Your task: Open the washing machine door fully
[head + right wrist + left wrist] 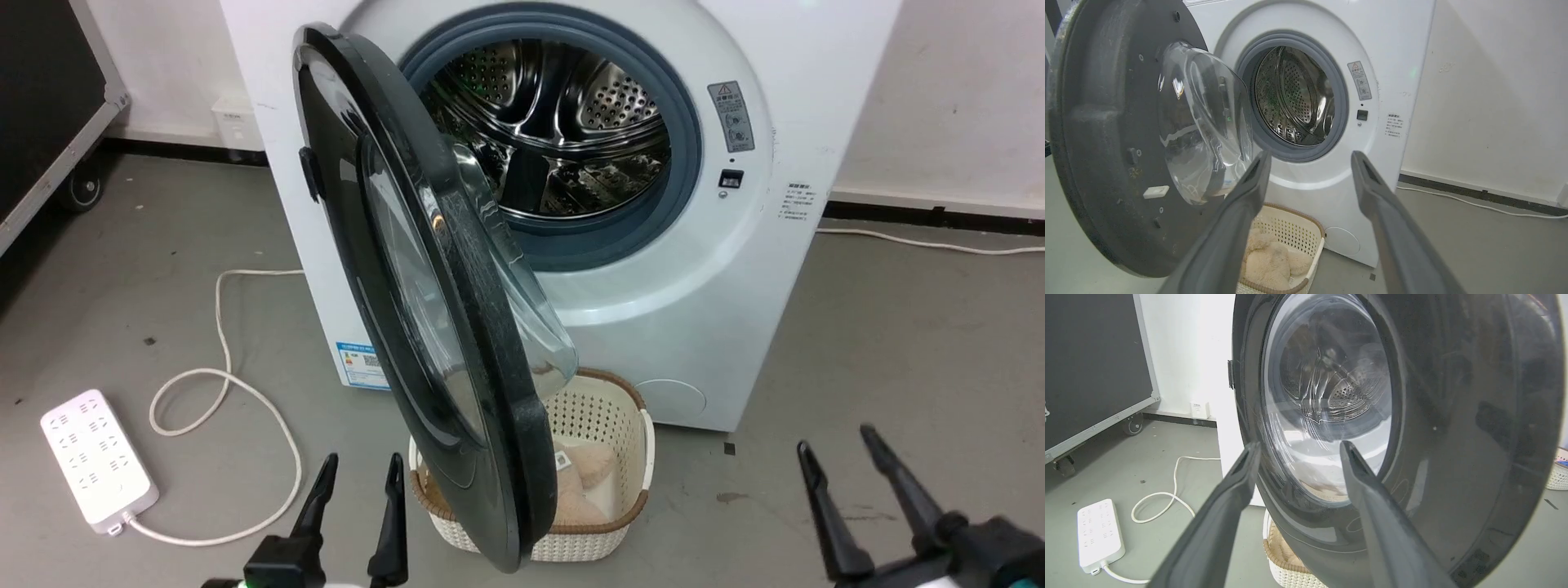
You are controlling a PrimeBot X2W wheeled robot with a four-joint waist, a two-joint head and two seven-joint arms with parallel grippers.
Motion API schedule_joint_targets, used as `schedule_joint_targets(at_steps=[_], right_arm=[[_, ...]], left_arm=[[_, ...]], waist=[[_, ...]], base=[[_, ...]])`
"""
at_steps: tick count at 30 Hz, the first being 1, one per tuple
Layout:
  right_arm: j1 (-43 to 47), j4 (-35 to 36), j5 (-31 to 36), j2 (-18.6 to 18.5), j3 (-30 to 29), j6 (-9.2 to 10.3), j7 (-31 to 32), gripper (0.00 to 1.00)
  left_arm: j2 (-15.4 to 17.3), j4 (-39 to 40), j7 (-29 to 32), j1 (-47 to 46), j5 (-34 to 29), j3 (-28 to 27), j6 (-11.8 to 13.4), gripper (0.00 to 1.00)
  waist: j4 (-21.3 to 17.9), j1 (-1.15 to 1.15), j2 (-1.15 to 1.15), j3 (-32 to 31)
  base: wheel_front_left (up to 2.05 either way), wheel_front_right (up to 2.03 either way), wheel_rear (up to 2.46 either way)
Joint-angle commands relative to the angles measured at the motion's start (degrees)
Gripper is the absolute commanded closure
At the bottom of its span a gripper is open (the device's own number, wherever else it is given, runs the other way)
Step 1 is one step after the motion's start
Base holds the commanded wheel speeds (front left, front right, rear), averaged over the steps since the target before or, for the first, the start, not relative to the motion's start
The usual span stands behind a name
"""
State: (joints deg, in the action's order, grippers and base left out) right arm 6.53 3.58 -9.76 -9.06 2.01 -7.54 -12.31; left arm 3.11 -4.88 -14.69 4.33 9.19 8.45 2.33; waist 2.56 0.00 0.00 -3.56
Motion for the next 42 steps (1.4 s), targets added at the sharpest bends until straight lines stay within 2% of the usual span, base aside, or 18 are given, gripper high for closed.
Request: schedule_joint_targets(at_steps=[1,9,10,11,12,16,20,24,28,34,42], right_arm=[[1.18,-0.25,0.73,0.72,-0.34,0.05,-0.54,0.0],[2.39,-0.73,1.67,2.28,-0.85,0.05,-1.49,0.0],[2.34,-0.75,1.64,2.4,-0.96,0.05,-1.55,0.0],[2.28,-0.78,1.6,2.49,-1.04,0.05,-1.61,0.0],[2.2,-0.81,1.58,2.57,-1.1,0.05,-1.67,0.0],[1.87,-0.95,1.47,2.87,-1.15,0.05,-1.8,0.0],[1.64,-0.92,1.28,2.86,-1.29,0.05,-1.88,0.0],[1.27,-0.92,1.29,2.53,-1.77,0.05,-1.94,0.0],[0.86,-1.0,0.94,2.12,-2.02,0.05,-1.94,0.0],[0.79,-0.94,1.26,2.21,-2.11,0.05,-1.85,0.0],[0.61,-1.81,1.23,2.58,-1.68,0.05,-2.05,0.0]], left_arm=[[0.24,-0.07,-0.3,1.0,-0.21,-0.18,-0.26,0.0],[0.23,-0.06,-0.3,1.4,-0.97,-0.41,-0.73,0.0],[0.22,0.25,-0.3,1.38,-1.08,-0.46,-0.72,0.2],[0.2,0.69,-0.3,1.35,-1.37,-0.38,-0.75,0.74],[0.19,1.04,-0.3,1.38,-1.64,-0.27,-0.79,1.0],[0.11,2.53,-0.3,1.34,-2.24,-0.32,-0.67,1.0],[-0.12,8.2,-0.3,0.33,1.25,-2.39,-0.13,1.0],[-0.2,15.45,-0.3,-1.64,2.79,-4.04,1.79,1.0],[-0.22,21.63,-0.3,-4.54,2.7,-3.34,3.32,1.0],[-0.23,27.07,2.61,-7.73,0.41,3.74,3.35,1.0],[-0.23,25.17,10.72,-6.76,1.35,19.18,4.1,1.0]], waist=[[-0.16,0.0,0.0,-0.12],[-0.71,0.0,0.0,-0.03],[-0.7,0.0,0.0,0.04],[-0.7,0.0,0.0,0.11],[-0.69,0.0,0.0,0.19],[-0.62,0.0,0.0,0.43],[-0.54,0.0,0.0,0.46],[-0.58,0.0,0.0,0.51],[-0.83,0.0,0.0,0.45],[-1.44,0.0,0.0,0.07],[-2.27,0.0,0.0,0.35]], base=[[0.0,0.0,0.0],[0.0,0.0,0.0],[0.0,0.0,0.0],[0.0,0.0,0.0],[0.0,0.0,0.0],[0.0,0.0,0.0],[0.0,0.0,0.0],[0.0,0.0,0.0],[0.0,0.0,0.0],[0.0,0.0,0.0],[0.0,0.0,0.0]])
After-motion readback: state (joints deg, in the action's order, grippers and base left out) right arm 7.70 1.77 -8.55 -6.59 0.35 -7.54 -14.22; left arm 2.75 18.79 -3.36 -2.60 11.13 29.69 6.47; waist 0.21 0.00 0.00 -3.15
